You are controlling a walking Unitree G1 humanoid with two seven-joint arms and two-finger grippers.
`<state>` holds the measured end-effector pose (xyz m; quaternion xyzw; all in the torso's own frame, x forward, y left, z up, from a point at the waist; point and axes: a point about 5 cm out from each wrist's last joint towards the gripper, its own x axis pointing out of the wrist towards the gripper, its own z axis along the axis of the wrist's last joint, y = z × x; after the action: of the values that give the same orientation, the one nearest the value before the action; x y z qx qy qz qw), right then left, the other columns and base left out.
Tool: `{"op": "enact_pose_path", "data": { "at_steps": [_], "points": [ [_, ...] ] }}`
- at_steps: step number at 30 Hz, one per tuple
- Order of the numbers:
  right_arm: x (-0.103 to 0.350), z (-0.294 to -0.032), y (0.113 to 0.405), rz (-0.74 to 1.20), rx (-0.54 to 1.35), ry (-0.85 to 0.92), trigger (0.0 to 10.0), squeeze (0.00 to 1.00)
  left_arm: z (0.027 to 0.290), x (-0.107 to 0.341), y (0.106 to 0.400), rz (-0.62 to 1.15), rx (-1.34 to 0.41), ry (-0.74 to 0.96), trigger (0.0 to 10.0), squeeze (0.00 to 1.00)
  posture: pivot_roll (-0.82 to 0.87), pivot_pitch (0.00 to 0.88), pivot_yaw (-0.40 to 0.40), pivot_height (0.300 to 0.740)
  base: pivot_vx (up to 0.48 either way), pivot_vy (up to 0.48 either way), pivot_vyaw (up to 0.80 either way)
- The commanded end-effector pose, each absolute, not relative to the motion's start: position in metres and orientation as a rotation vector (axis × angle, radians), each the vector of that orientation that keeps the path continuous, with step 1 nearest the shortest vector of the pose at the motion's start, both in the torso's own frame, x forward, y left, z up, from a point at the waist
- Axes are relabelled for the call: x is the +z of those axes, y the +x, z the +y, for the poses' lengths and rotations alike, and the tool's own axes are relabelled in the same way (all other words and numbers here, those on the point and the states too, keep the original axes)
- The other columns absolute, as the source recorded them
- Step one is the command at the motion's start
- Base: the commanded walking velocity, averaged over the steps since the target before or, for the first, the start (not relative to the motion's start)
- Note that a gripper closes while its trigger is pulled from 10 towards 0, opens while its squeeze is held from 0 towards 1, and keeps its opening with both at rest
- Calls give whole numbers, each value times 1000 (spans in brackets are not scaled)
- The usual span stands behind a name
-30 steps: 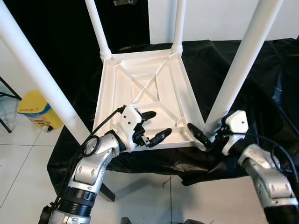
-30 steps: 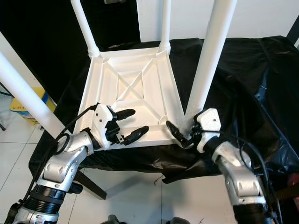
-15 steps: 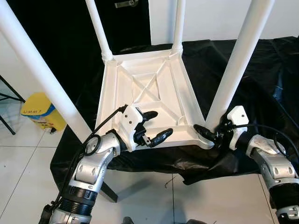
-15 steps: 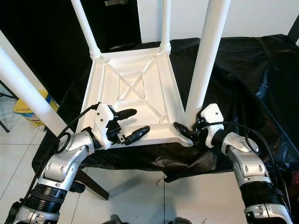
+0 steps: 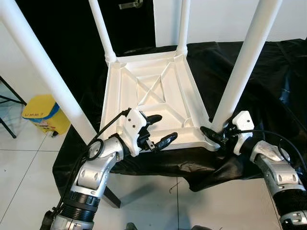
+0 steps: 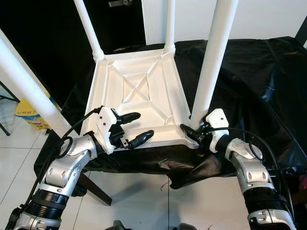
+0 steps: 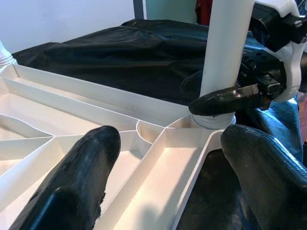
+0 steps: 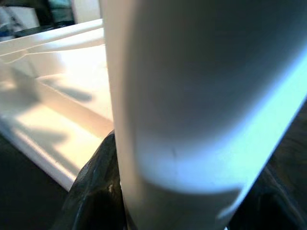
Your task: Building children table
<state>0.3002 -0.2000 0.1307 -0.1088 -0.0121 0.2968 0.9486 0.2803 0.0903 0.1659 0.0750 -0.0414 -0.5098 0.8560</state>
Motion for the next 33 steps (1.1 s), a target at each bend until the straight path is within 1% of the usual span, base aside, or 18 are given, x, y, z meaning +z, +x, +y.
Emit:
{"op": "enact_pose_path", "data": {
  "at_steps": [1, 2, 4, 6, 7, 9, 10, 13, 16, 20, 21, 25, 28, 33],
  "points": [
    [117, -206, 297, 50, 536, -247, 10000, 0, 91, 162, 280, -76, -1049, 152, 10000, 0, -104, 46, 49, 740, 0, 0, 0],
    [117, -206, 297, 50, 536, -247, 10000, 0, 91, 162, 280, -76, -1049, 152, 10000, 0, -104, 46, 49, 740, 0, 0, 0],
    [115, -201, 293, 40, 450, -221, 10000, 0, 90, 161, 280, -74, -1053, 150, 10000, 0, -110, 47, 47, 740, 0, 0, 0],
    [115, -195, 288, 25, 389, -188, 10000, 0, 89, 161, 280, -74, -1056, 148, 10000, 0, -116, 47, 47, 740, 0, 0, 0],
    [115, -195, 288, 25, 389, -188, 10000, 0, 89, 161, 280, -74, -1056, 148, 10000, 0, -116, 47, 47, 740, 0, 0, 0],
    [115, -190, 284, 16, 304, -147, 10000, 0, 87, 160, 280, -73, -1061, 144, 10000, 0, -119, 46, 47, 740, 0, 0, 0],
    [115, -190, 284, 16, 304, -147, 10000, 0, 87, 160, 280, -73, -1061, 144, 10000, 0, -119, 46, 47, 740, 0, 0, 0],
    [113, -184, 279, 11, 150, -119, 10000, 0, 87, 160, 279, -73, -1066, 143, 10000, 0, -120, 48, 45, 740, 0, 0, 0],
    [113, -182, 278, 8, 100, -118, 10000, 0, 87, 160, 279, -72, -1066, 142, 10000, 0, -120, 48, 45, 740, 0, 0, 0],
    [110, -171, 271, 1, -59, -90, 10000, 0, 87, 160, 279, -72, -1067, 142, 10000, 0, -119, 48, 46, 740, 0, 0, 0],
    [110, -171, 271, 1, -59, -90, 10000, 0, 87, 160, 279, -72, -1067, 142, 10000, 0, -119, 48, 46, 740, 0, 0, 0],
    [110, -162, 265, 9, -170, -72, 10000, 0, 87, 160, 280, -75, -1061, 142, 10000, 0, -110, 47, 35, 740, 0, 0, 0],
    [115, -158, 265, -7, -174, -67, 10000, 0, 87, 161, 280, -75, -1059, 141, 10000, 0, -116, 46, 39, 740, 0, 0, 0],
    [120, -160, 266, -31, -175, -75, 10000, 0, 87, 161, 281, -77, -1060, 143, 10000, 0, -118, 45, 37, 740, 0, 0, 0]
  ]
}}
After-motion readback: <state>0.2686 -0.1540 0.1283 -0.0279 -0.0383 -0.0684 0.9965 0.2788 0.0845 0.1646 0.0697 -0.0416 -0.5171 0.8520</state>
